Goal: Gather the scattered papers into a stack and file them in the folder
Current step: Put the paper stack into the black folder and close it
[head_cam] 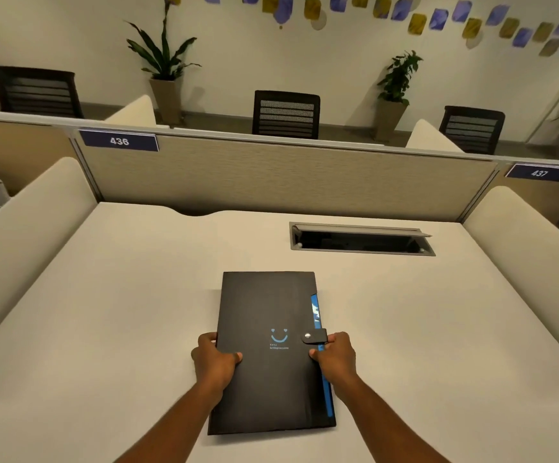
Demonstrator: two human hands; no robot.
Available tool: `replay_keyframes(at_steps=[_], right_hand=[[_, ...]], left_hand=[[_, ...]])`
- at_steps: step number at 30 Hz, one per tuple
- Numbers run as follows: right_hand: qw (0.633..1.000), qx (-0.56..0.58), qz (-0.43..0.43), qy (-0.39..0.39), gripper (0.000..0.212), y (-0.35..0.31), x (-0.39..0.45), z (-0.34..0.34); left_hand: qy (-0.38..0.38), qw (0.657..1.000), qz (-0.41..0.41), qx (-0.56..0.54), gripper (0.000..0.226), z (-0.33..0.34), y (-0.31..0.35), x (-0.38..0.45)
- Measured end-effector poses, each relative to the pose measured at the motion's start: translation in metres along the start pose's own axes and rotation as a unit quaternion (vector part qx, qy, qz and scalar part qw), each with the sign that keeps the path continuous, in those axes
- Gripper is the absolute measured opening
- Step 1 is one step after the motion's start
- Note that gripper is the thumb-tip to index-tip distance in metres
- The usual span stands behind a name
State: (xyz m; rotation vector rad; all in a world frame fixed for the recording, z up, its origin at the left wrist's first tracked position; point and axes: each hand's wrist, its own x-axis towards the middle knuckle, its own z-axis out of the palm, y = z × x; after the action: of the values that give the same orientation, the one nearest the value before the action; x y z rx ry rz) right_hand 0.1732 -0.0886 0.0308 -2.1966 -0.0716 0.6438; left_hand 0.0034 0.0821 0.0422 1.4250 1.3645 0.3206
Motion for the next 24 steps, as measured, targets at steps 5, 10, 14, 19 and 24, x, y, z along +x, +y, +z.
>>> replay_keyframes(at_steps=[5, 10, 14, 19, 24], right_hand=[[1.0, 0.007, -0.024, 0.009, 0.034, -0.035, 0.004, 0.026], [0.998, 0.001, -0.051, 0.022, 0.036, -0.073, 0.022, 0.048], [0.998, 0.01, -0.055, 0.028, 0.037, -0.106, 0.038, 0.061], [0.997, 0.022, -0.059, 0.049, 0.038, -0.142, 0.069, 0.073], [0.996, 0.018, -0.058, 0.063, 0.038, -0.168, 0.113, 0.084]], left_hand=[[-0.026, 0.999, 0.022, 0.002, 0.059, -0.028, 0.015, 0.03], [-0.04, 0.998, 0.04, 0.013, 0.057, -0.049, 0.037, 0.064], [-0.045, 0.997, 0.053, 0.013, 0.055, -0.059, 0.058, 0.095], [-0.067, 0.994, 0.085, 0.025, 0.058, -0.062, 0.085, 0.139], [-0.113, 0.988, 0.102, 0.032, 0.07, -0.056, 0.107, 0.186]])
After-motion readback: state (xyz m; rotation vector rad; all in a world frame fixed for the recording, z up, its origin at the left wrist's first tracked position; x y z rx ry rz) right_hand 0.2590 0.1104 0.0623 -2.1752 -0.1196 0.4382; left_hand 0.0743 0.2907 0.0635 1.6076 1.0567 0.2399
